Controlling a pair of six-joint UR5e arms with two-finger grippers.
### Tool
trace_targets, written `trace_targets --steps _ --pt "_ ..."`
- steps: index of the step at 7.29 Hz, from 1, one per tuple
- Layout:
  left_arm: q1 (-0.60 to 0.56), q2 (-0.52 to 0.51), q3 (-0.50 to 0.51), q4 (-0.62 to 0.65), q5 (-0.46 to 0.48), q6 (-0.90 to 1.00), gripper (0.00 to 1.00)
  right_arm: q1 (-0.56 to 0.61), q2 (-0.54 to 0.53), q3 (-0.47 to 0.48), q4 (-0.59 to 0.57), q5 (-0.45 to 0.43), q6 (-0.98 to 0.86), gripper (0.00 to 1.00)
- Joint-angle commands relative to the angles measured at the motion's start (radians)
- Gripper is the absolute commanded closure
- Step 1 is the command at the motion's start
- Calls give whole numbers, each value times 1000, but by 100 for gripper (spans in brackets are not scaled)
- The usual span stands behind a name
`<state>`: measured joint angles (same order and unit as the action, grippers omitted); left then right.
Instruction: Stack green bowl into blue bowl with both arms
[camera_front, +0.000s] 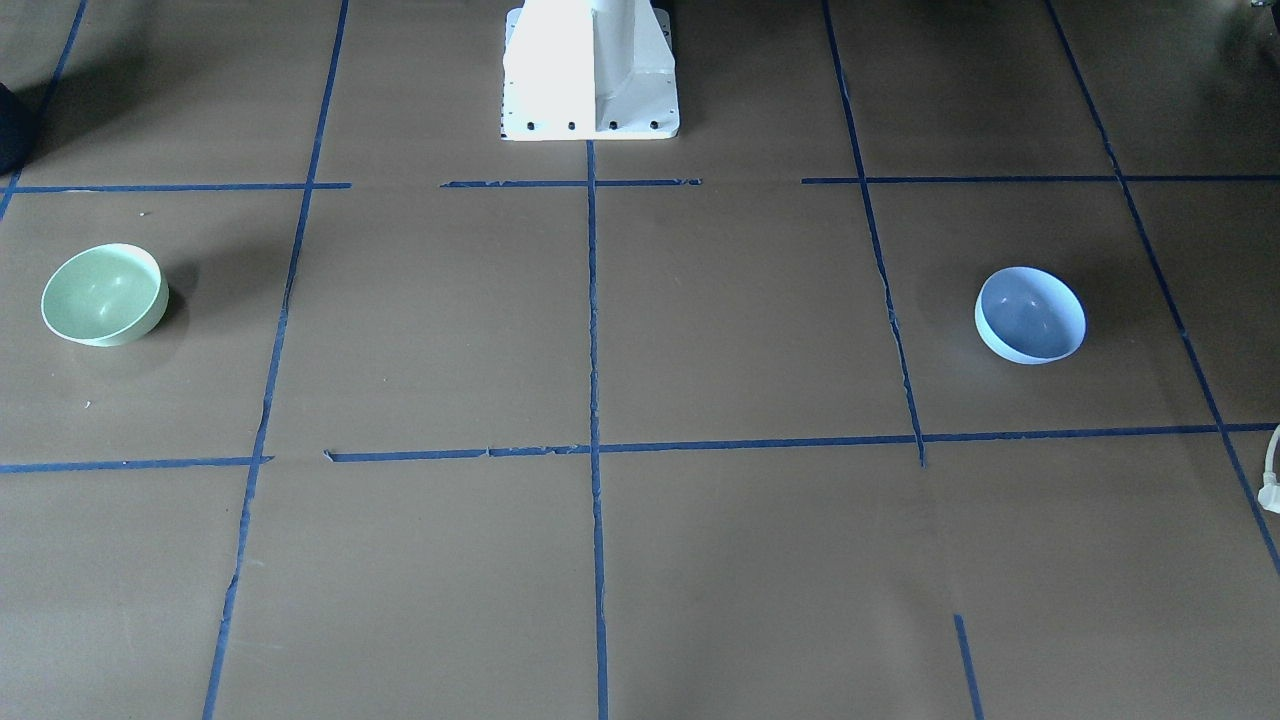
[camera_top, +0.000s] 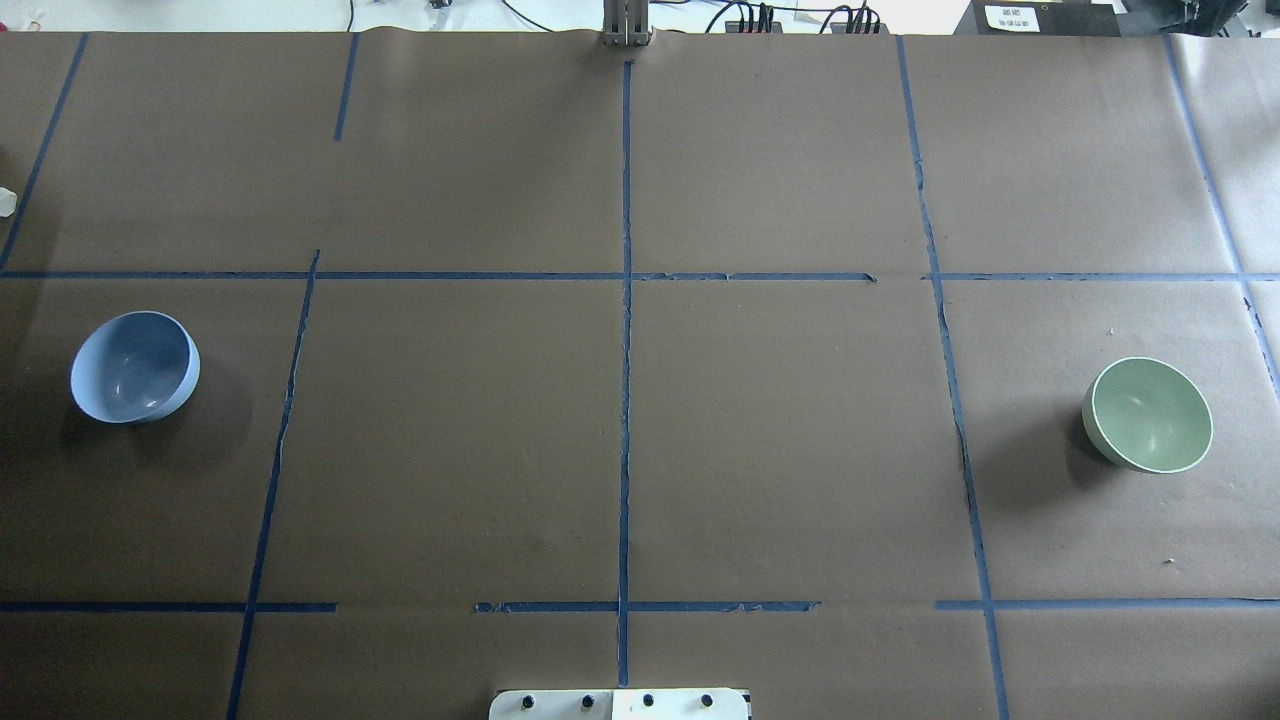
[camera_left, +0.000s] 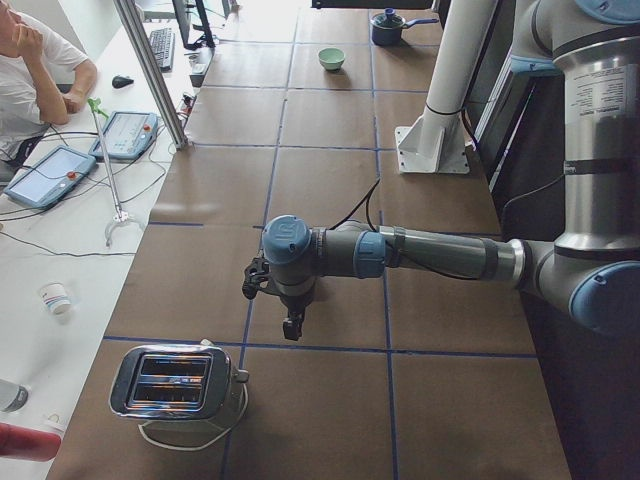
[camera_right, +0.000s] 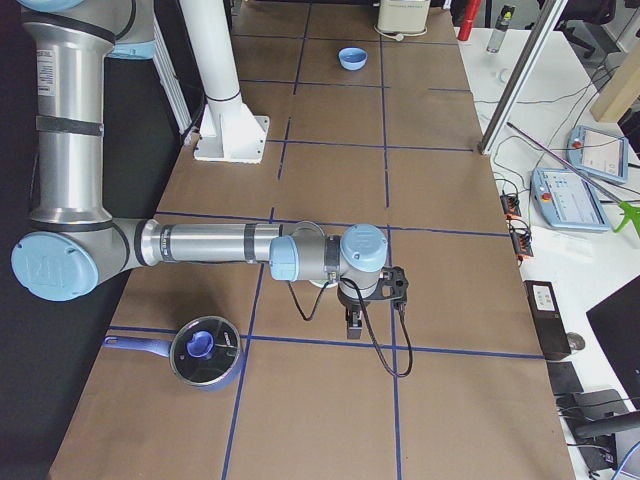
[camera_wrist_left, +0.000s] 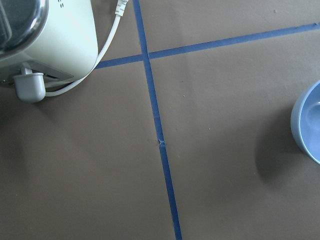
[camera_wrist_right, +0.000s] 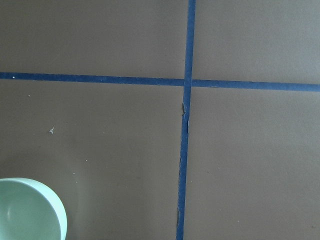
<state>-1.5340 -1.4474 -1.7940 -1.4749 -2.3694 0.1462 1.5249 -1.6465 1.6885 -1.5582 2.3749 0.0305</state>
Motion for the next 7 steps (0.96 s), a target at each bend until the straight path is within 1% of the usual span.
trace_targets --steps 1,3,4,5,6,7 --pt "0 1 -5 -5 1 -1 0 -20 -1 -3 33 0 -1 0" --pt "0 -10 5 -14 -4 -1 0 -20 -10 -3 47 0 0 0" --pt "2 -24 -1 -19 21 -5 0 -20 -10 -3 47 0 -4 0" --pt "2 -77 10 -50 63 -7 0 -20 -12 -1 52 1 -1 0" --pt "11 -100 31 -56 117 -17 0 -20 -16 -3 90 1 -3 0" --pt "28 -132 62 -65 113 -39 0 -22 -16 -4 92 1 0 0"
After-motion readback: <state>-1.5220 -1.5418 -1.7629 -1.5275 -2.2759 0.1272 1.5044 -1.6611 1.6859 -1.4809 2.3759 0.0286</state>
